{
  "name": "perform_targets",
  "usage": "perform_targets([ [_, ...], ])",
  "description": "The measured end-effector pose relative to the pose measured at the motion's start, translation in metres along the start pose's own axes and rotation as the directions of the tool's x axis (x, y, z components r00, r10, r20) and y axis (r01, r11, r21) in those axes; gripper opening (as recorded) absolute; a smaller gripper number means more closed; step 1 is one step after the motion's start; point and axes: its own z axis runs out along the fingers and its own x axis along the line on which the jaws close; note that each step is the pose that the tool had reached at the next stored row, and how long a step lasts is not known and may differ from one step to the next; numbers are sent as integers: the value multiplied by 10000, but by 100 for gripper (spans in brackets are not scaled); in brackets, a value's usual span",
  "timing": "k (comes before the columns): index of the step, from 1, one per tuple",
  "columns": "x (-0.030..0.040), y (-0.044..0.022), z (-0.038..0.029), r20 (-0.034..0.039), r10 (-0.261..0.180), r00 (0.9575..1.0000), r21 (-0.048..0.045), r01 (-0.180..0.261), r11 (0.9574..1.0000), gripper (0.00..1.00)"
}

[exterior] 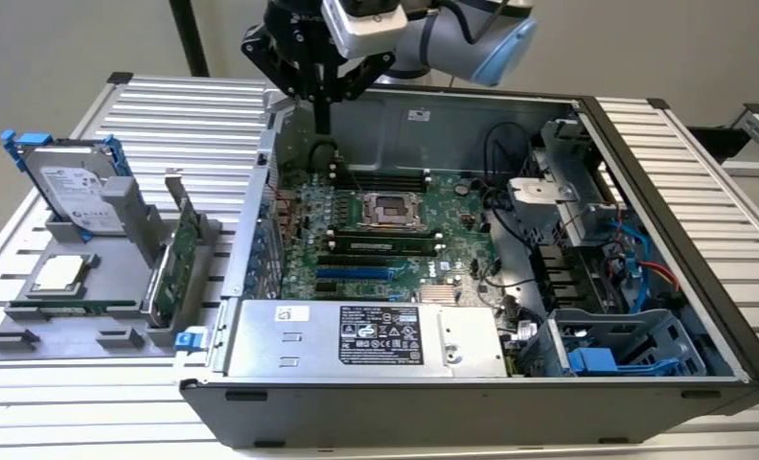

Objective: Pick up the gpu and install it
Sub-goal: 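Reach for the gpu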

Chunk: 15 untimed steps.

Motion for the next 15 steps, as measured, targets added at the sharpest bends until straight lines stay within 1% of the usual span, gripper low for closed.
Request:
perform_targets([
  [15, 191, -13, -4, 1, 0, 10000, -1, 0, 10000, 0],
])
